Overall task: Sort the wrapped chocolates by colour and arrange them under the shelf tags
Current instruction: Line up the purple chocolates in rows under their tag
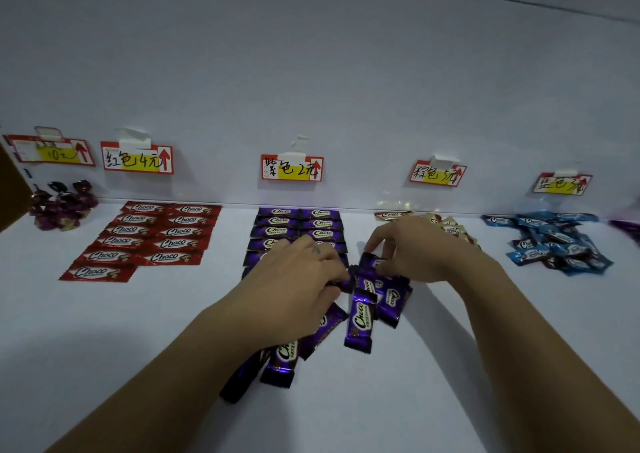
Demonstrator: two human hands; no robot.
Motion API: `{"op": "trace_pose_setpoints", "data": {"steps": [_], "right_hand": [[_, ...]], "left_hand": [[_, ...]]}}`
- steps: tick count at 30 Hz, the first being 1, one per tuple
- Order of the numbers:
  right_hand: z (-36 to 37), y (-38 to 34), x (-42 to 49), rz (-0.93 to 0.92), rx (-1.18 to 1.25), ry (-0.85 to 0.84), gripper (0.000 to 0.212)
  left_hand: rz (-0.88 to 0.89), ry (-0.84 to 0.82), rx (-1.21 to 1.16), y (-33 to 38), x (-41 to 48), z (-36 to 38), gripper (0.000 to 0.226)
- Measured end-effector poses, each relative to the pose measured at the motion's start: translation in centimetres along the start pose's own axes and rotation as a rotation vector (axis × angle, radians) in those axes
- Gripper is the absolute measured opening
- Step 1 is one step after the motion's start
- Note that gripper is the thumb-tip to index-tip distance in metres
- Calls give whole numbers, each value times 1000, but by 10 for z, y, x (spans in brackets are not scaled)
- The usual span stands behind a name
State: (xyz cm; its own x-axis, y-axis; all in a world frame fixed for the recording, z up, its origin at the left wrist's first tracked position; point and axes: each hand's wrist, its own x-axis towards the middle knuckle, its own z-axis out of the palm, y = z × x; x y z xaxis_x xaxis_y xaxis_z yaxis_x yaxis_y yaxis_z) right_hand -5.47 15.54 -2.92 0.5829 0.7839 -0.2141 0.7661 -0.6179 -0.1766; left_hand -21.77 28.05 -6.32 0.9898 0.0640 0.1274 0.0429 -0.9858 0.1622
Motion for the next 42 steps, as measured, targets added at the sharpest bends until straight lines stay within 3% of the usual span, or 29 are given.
{"op": "trace_pose_setpoints", "data": {"steps": [6,11,14,16,23,29,35,42], "right_hand": [[3,16,-13,-48,104,27,24],[6,21,-19,-29,63,29,25],[7,12,-19,-51,73,125,41],[11,6,-16,-86,71,132,40],[8,22,-20,-88,142,-7,7],[12,4,-18,-108,91,117,38],[10,6,-23,-82,53,30,27],[21,-19,-19,-243,102,244,30]], "left_hand": [[113,-81,91,17,3,1,44],[193,-81,-110,13,-4,5,46],[120,55,-179,-6,-7,3,40],[64,96,-150,-20,-7,1,38],[9,50,-122,-26,-6,4,44],[-4,38,-86,-23,-6,5,51],[-24,23,-73,-17,-7,4,42],[-213,10,-76,-52,-16,-24,23]]}}
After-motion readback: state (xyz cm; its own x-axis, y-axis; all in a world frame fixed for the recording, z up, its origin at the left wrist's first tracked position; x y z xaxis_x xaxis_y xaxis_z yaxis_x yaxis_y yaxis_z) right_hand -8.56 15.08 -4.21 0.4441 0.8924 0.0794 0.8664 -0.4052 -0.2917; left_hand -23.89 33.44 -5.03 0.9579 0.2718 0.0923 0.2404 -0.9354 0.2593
